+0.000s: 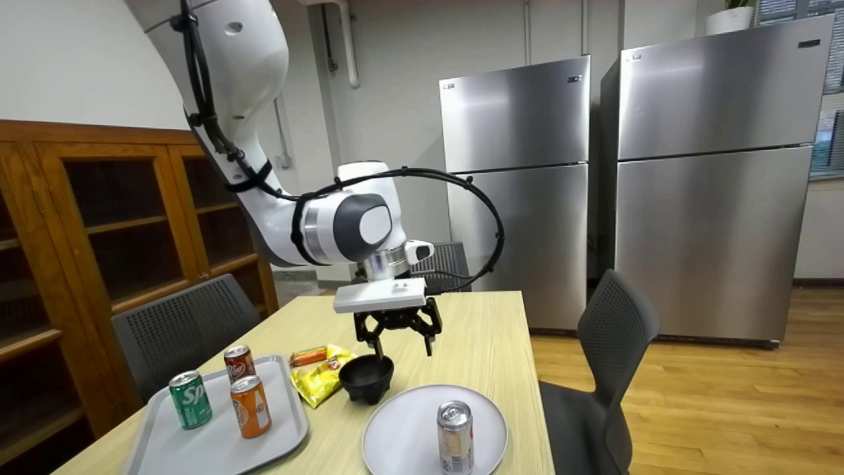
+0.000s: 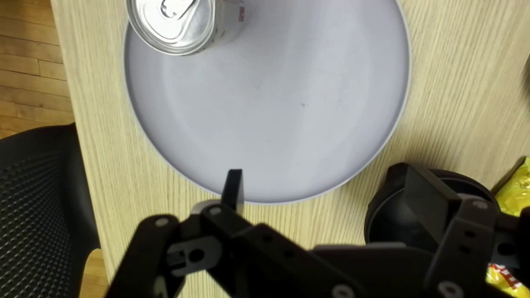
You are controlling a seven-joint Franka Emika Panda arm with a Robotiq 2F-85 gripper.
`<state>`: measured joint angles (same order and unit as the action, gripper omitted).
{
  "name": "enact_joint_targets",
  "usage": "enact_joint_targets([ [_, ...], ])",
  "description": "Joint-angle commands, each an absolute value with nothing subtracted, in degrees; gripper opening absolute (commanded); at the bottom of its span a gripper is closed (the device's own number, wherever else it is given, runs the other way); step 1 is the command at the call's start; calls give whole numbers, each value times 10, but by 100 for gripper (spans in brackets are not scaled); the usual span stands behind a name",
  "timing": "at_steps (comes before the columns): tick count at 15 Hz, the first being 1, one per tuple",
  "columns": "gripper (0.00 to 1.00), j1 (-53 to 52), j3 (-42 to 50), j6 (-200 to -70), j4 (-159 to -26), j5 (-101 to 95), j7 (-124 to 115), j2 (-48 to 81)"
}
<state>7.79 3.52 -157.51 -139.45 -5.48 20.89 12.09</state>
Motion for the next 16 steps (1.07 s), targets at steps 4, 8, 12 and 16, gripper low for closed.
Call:
enact_joint_targets([
  [4,100,79,33,-1573,-1394,-56,207,120],
  [8,100,88,24,-1575,-1408,-36,227,102],
  [12,100,99,29,-1568,-1409,-30,237,100],
  [16,100,126,31,-1563,-1410,2,265,102],
])
